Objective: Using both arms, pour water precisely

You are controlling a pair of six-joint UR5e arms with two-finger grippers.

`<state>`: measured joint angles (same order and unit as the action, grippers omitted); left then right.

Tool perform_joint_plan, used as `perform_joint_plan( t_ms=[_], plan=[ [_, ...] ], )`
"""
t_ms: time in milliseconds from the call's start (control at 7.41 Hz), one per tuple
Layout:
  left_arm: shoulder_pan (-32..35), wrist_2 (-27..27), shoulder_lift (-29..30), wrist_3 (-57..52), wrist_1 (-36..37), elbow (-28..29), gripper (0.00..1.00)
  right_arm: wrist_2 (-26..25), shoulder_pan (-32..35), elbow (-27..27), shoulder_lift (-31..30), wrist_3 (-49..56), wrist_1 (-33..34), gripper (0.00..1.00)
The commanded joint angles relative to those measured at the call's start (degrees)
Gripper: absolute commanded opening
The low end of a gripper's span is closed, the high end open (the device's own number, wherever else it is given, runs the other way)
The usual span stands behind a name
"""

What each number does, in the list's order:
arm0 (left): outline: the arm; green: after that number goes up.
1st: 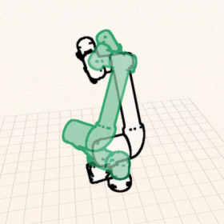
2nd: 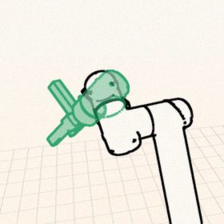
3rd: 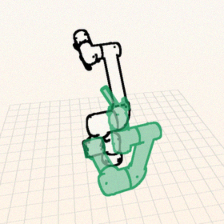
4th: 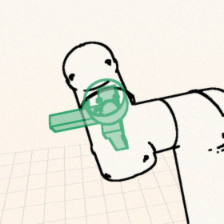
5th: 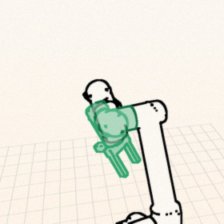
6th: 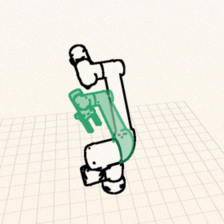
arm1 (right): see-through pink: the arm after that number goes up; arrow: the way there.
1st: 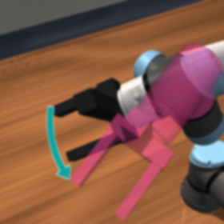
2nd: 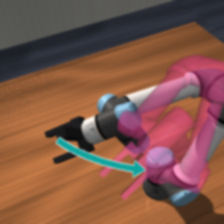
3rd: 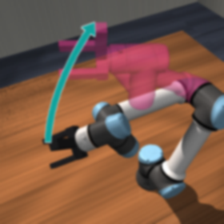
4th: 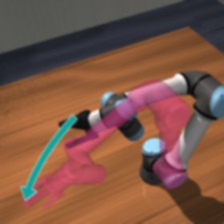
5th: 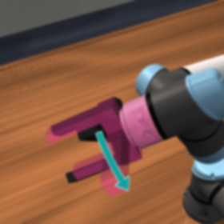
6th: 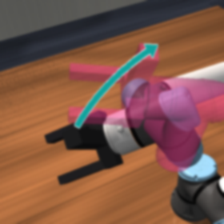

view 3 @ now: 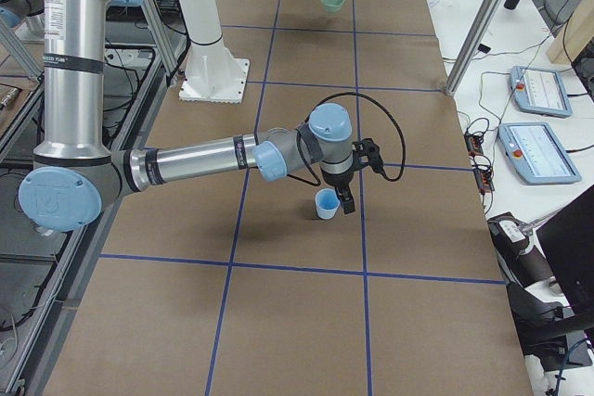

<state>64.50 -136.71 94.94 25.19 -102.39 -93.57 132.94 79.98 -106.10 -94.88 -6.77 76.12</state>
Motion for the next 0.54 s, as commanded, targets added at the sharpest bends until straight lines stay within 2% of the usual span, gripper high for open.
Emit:
perform_joint_plan(
  t_ms=[0,270,405],
  plan=[
    [0.8,-0.8,-0.3,-2.3,0.0,3.0,0.0,0.0,0.0,0.0,0.0,0.0,0.0,1.0],
    [0.8,-5.8,-1.3,-2.3,0.0,3.1,0.0,-0.1,0.0,-0.1,0.1,0.0,0.0,1.0],
    [0.7,-5.9,-2.6,-2.5,0.0,3.3,0.0,0.0,0.0,-0.1,0.0,-0.1,0.0,1.0]
  ],
)
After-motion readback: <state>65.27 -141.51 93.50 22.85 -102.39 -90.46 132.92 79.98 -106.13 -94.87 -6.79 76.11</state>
